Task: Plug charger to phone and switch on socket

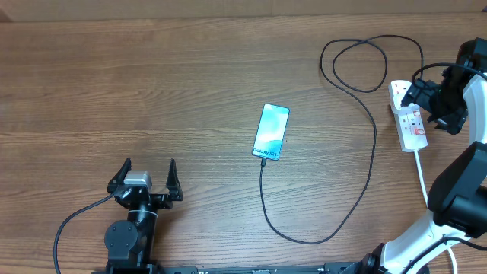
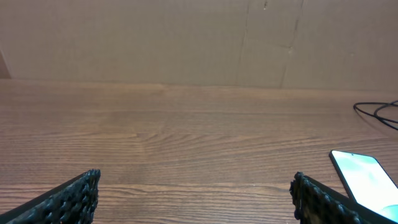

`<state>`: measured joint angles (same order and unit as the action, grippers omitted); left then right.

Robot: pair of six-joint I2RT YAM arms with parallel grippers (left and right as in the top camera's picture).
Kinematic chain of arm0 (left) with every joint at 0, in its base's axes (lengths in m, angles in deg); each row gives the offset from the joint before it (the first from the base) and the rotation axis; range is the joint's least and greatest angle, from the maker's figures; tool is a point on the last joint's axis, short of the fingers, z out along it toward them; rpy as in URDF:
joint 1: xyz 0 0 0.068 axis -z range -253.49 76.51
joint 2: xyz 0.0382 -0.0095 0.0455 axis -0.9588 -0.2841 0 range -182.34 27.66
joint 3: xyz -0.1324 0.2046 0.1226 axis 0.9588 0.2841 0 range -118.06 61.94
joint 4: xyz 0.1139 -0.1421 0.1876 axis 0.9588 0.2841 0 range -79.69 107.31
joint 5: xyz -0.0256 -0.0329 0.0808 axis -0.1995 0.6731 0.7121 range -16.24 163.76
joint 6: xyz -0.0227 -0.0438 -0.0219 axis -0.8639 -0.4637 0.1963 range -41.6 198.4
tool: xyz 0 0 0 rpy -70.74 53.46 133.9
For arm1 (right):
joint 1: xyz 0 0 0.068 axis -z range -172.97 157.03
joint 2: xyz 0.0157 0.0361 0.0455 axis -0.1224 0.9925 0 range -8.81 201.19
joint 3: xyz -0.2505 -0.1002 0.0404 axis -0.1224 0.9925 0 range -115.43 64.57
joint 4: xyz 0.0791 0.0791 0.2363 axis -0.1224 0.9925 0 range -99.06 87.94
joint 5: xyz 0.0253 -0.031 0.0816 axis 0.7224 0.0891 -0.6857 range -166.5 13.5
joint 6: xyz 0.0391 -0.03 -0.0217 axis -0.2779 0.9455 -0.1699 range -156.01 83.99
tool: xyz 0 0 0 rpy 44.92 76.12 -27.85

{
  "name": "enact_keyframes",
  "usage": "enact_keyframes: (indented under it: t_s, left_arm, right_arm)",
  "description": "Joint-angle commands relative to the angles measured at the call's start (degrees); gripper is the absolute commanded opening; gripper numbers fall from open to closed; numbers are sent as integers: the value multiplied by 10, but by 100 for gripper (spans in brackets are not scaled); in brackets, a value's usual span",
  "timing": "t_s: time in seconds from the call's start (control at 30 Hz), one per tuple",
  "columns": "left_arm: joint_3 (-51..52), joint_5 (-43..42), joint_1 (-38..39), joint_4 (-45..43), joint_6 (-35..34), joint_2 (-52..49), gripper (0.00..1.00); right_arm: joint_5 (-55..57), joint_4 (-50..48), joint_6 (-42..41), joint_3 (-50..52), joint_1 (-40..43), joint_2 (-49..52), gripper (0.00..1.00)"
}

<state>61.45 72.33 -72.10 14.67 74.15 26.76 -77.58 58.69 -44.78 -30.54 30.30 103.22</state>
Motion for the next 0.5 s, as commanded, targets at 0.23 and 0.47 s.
enact_keyframes:
  t_s: [0.23,0.47]
  left_arm:
    - [2,4,-3,1,9,7,100]
    - [2,4,-3,1,9,7,100]
  right_arm:
    - [1,-2,3,2,5,-11,100]
    - [1,-2,3,2,11,-69,100]
